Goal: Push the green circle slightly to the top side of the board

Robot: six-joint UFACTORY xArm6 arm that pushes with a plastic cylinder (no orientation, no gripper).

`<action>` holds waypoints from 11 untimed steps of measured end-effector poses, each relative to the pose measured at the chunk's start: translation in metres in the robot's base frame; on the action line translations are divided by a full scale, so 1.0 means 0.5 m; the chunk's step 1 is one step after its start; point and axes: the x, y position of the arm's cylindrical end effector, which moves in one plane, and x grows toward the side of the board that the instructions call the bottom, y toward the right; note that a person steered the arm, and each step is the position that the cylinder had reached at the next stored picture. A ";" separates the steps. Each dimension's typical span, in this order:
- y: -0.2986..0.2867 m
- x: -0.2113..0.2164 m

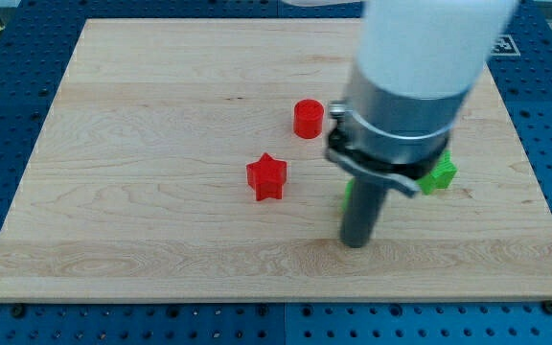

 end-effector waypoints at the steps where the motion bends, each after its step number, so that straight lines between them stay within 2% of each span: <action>1: -0.020 0.000; 5: 0.010 -0.005; 7: 0.031 -0.046; 10: 0.085 -0.033; 11: 0.039 -0.033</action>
